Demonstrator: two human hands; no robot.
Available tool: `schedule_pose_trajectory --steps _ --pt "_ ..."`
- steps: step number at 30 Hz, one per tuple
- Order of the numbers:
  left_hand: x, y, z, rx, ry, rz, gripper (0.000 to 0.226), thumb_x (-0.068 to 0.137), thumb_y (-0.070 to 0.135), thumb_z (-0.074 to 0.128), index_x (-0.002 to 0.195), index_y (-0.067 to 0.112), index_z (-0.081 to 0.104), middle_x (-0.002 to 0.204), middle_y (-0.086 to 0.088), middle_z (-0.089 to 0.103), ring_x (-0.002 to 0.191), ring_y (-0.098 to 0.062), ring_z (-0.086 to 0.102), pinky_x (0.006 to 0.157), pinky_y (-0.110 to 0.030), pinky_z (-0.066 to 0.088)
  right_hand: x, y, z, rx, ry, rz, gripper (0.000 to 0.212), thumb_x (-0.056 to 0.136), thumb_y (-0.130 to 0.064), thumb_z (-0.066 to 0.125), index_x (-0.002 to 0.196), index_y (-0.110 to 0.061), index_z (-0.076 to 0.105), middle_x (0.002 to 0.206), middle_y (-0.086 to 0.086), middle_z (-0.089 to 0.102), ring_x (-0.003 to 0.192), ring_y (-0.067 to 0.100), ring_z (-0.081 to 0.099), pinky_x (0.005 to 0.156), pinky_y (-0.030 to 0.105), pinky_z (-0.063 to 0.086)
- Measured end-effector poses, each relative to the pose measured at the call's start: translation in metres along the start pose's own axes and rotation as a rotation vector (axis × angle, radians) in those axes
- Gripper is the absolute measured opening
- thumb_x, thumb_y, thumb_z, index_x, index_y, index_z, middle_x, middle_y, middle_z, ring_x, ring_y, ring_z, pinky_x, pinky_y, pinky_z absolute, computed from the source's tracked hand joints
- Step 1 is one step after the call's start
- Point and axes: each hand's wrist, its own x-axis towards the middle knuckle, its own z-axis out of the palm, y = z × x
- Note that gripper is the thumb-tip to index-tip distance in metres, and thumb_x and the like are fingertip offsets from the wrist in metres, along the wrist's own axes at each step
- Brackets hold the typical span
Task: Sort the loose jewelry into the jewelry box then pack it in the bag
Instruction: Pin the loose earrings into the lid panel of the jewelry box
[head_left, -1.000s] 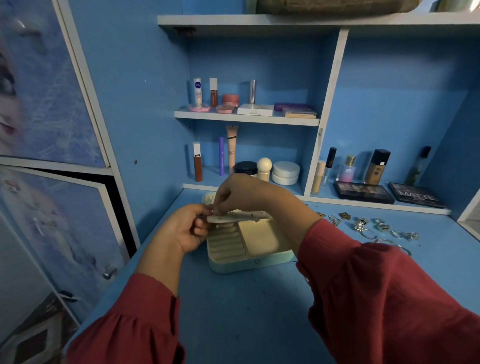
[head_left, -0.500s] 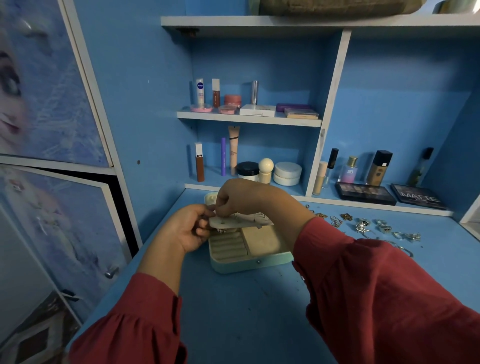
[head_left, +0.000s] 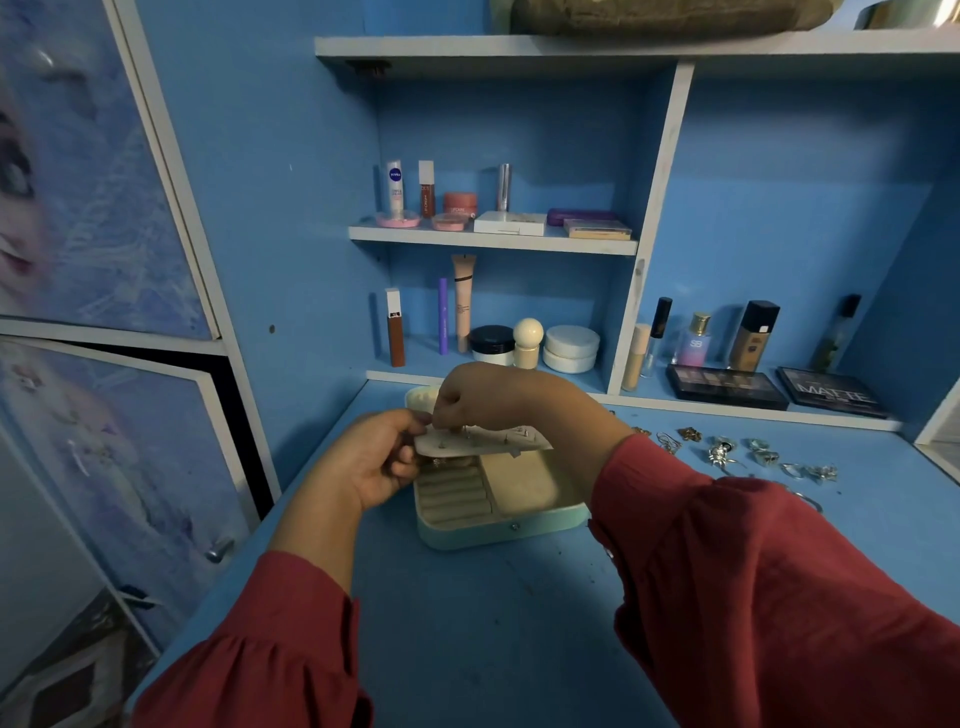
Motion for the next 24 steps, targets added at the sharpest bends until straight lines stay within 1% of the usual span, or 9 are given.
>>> schedule_pose_trajectory --steps 1,4,8,13,15,18,21,24 --pt "0.0007 0.0000 -0.0007 -0.002 -0.005 -0.003 0.019 0.091 0.000 0.040 0.090 0.006 0.058 0.052 -0.001 0.046 0.031 -0.002 0.031 0.027 -0.013 0.022 -0.0004 0.0004 0.0001 -0.001 0.001 0.000 0.034 0.096 -0.029 0.051 0.099 0.000 0.069 0.098 0.014 0.066 0.076 0.015 0.050 0.059 0.022 0.035" --pt "0.0018 0.0002 -0.0022 -0.015 -0.010 -0.008 0.018 0.091 0.000 0.041 0.095 0.006 0.057 0.056 -0.001 0.045 0.031 -0.002 0.032 0.027 -0.013 0.023 -0.0008 0.0020 0.0018 0.005 0.018 0.000 0.027 0.095 -0.026 0.051 0.089 -0.004 0.066 0.086 0.009 0.059 0.069 0.013 0.046 0.056 0.022 0.033" --pt "0.0009 0.0001 -0.0006 -0.023 -0.014 -0.004 0.018 0.091 -0.002 0.042 0.096 0.005 0.057 0.061 -0.003 0.043 0.031 -0.002 0.032 0.028 -0.012 0.023 0.0018 0.0049 0.0047 0.029 0.043 0.004 0.025 0.093 -0.022 0.053 0.090 -0.001 0.067 0.083 0.009 0.056 0.072 0.017 0.047 0.060 0.026 0.035" --pt "0.0009 0.0005 -0.0007 -0.042 -0.018 -0.001 0.013 0.091 -0.002 0.044 0.091 0.004 0.056 0.055 -0.001 0.043 0.030 -0.002 0.031 0.027 -0.012 0.023 0.0052 0.0073 0.0060 0.039 0.061 -0.001 0.027 0.092 -0.023 0.054 0.096 -0.001 0.068 0.090 0.017 0.063 0.075 0.018 0.050 0.065 0.028 0.039" --pt "0.0005 0.0006 -0.0007 -0.025 -0.020 0.005 0.014 0.090 -0.003 0.044 0.085 0.004 0.054 0.054 -0.001 0.044 0.030 -0.002 0.031 0.027 -0.012 0.023 0.0059 0.0079 0.0066 0.045 0.067 -0.005 0.027 0.092 -0.023 0.056 0.095 0.000 0.069 0.087 0.014 0.062 0.074 0.018 0.050 0.064 0.028 0.039" --pt "0.0006 0.0006 0.0001 0.002 -0.026 0.018 0.021 0.088 -0.005 0.042 0.072 0.006 0.050 0.046 0.000 0.044 0.028 -0.002 0.029 0.026 -0.012 0.021 0.0057 0.0087 0.0059 0.055 0.078 -0.012 0.024 0.090 -0.023 0.059 0.096 -0.003 0.070 0.096 0.013 0.068 0.079 0.020 0.057 0.063 0.026 0.041" --pt "0.0012 0.0007 0.0004 0.010 -0.024 0.031 0.024 0.087 -0.007 0.042 0.068 0.006 0.048 0.043 0.000 0.042 0.027 -0.002 0.028 0.027 -0.011 0.020 0.0051 0.0093 0.0038 0.067 0.080 -0.021 0.022 0.090 -0.022 0.060 0.099 -0.005 0.072 0.100 0.010 0.070 0.087 0.022 0.062 0.065 0.024 0.043" --pt "0.0016 0.0002 0.0005 0.018 -0.017 0.054 0.027 0.086 -0.009 0.042 0.064 0.006 0.046 0.041 -0.001 0.039 0.026 -0.003 0.027 0.028 -0.010 0.019 0.0056 0.0087 0.0020 0.074 0.080 -0.027 0.020 0.090 -0.020 0.060 0.097 -0.006 0.072 0.097 0.007 0.071 0.083 0.017 0.061 0.064 0.022 0.044"
